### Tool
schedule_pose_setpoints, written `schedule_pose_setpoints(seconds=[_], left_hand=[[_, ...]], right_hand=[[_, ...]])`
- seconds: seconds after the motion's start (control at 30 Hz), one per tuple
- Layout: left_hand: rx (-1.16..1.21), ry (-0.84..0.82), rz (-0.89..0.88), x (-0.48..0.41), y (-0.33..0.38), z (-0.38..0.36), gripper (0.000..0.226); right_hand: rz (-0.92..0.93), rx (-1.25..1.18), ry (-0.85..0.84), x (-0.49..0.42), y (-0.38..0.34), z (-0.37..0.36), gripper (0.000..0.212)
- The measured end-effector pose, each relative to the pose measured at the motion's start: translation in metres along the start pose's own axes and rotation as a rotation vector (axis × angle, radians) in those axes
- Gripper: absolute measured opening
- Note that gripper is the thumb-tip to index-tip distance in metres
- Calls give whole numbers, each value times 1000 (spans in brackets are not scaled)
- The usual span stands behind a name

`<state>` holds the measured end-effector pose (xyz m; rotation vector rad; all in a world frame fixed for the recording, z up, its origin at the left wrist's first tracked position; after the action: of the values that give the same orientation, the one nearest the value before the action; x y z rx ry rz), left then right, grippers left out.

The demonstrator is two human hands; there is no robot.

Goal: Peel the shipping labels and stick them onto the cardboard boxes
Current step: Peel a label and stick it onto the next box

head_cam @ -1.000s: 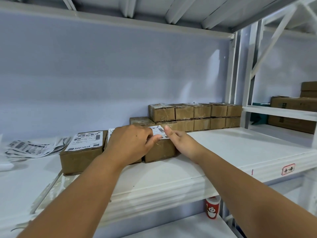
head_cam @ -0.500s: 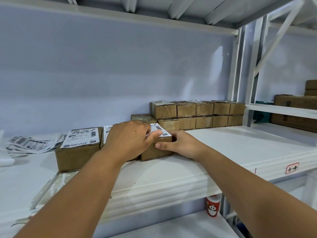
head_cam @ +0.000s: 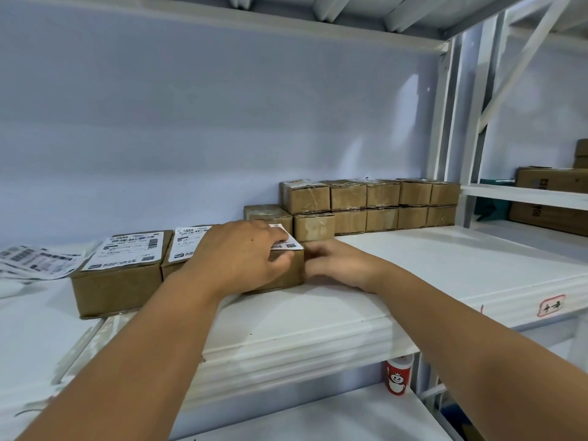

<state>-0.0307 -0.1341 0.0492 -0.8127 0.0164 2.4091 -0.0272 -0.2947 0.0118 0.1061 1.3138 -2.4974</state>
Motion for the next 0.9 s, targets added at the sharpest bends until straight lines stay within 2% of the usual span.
schedule_pose_setpoints(seconds=[0.1, 0.17, 0.23, 0.3, 0.37, 0.43, 0.57, 0.73, 0.9], left_hand=[[39, -7, 8, -2, -1, 0, 44], [49, -4, 16, -3, -1, -1, 44], [29, 11, 14, -4, 0, -3, 41], [14, 30, 7, -5, 0, -5, 39], [0, 55, 5, -5, 0, -6, 38], [-12, 74, 9, -6, -2, -7, 39], [-4, 96, 6, -8, -2, -8, 42], [24, 133, 33, -4, -1, -1, 30], [61, 134, 65, -1, 1, 3, 26]], right_hand=[[-128, -185, 138, -9, 7, 11, 46], [-149, -144, 278, -19, 7, 15, 40], [-61, 43, 428, -36, -1, 19, 30], [51, 409, 503, -60, -9, 22, 26], [135, 782, 477, -91, -15, 20, 28], [165, 963, 431, -119, -24, 16, 28], [101, 998, 307, -159, -46, 10, 25], [-149, 1026, 178, -178, -35, -2, 43], [-182, 884, 218, -178, -36, -6, 26]])
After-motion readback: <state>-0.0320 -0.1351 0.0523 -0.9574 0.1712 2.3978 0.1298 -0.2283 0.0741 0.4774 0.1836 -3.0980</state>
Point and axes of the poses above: each hand's wrist, its own x-axis away from the middle knuckle, its own z-axis out of the back of the hand, y = z × x, the point moved 3 cm from there along -x, towards the middle knuckle, and after that the axes turned 4 degrees about y, right-handed, at the moved point
